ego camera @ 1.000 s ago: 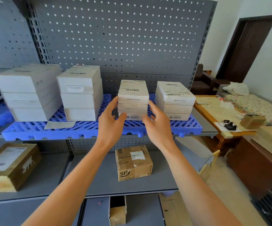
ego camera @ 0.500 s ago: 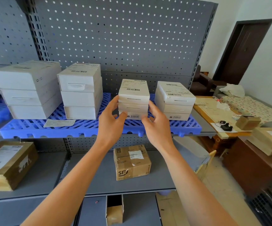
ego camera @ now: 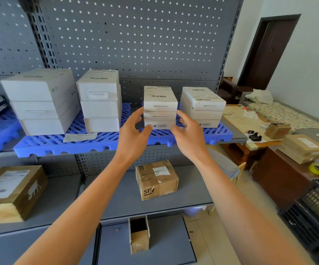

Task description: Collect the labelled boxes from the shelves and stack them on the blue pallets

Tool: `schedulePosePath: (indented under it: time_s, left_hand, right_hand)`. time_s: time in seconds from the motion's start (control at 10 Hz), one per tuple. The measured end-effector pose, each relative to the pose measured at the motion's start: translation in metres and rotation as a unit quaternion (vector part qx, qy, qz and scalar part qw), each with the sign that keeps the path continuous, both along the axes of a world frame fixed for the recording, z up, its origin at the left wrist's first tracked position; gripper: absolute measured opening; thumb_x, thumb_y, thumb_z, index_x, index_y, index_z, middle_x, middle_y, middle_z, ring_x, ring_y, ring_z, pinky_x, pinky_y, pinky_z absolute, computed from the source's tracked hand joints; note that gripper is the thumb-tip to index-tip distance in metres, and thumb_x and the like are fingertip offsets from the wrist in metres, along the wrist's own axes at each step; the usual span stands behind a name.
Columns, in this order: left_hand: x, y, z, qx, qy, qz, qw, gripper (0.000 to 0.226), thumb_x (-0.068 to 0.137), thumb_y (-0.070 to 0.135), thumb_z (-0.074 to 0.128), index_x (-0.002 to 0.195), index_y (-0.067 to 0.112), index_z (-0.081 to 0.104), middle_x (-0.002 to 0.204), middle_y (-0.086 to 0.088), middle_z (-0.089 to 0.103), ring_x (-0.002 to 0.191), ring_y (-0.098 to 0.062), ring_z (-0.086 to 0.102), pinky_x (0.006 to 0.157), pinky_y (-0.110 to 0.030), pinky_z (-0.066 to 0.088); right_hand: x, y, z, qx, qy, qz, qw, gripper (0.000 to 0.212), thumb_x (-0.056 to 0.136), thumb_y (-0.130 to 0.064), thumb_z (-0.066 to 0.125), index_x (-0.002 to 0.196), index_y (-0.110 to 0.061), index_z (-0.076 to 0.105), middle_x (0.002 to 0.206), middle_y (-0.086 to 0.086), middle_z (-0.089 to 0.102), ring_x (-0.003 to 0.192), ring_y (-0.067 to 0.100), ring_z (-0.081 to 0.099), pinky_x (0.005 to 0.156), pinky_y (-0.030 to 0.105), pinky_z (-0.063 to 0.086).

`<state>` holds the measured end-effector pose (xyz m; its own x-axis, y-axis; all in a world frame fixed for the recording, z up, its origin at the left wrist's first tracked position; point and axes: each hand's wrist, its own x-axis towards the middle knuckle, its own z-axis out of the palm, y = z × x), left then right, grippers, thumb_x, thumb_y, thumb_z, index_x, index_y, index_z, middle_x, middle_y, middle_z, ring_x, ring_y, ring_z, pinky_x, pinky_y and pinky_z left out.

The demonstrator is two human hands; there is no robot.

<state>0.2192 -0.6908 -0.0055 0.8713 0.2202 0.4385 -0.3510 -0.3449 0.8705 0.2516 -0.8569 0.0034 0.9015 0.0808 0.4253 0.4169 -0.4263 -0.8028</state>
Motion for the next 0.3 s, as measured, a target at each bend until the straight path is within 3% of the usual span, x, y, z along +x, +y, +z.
schedulePosePath:
  time_s: [0.1,0.2,0.3]
  left_hand:
    - [-0.016,0.007,-0.002,0.042,0.014,0.0,0.999,0.044,0.103,0.02,0.055,0.146,0.022,0.047,0.131,0.022,0.057,0.108,0.026,0.049,0.081,0.005,0.036]
    - [-0.044,0.016,0.002,0.102,0.032,-0.027,0.994,0.045,0.106,0.036,0.047,0.149,0.023,0.046,0.142,0.007,0.057,0.13,-0.002,0.05,0.1,-0.009,0.038]
    - [-0.071,0.025,0.008,0.162,0.024,-0.009,0.987,0.045,0.105,0.041,0.044,0.146,0.022,0.052,0.145,0.005,0.056,0.136,-0.01,0.047,0.108,-0.023,0.036]
  right_hand:
    - [-0.019,0.003,-0.002,-0.019,-0.013,-0.005,1.0,0.048,0.098,-0.014,0.053,0.146,-0.021,0.048,0.137,-0.008,0.059,0.112,0.002,0.053,0.071,-0.005,0.038]
    - [-0.047,0.008,0.0,-0.06,-0.026,-0.003,0.998,0.049,0.1,-0.014,0.054,0.148,-0.019,0.046,0.14,-0.007,0.054,0.113,0.006,0.051,0.077,-0.004,0.035]
    - [-0.068,0.009,0.005,-0.117,-0.054,0.012,0.992,0.045,0.1,-0.017,0.054,0.145,-0.018,0.05,0.147,-0.004,0.051,0.134,0.01,0.045,0.099,0.009,0.028]
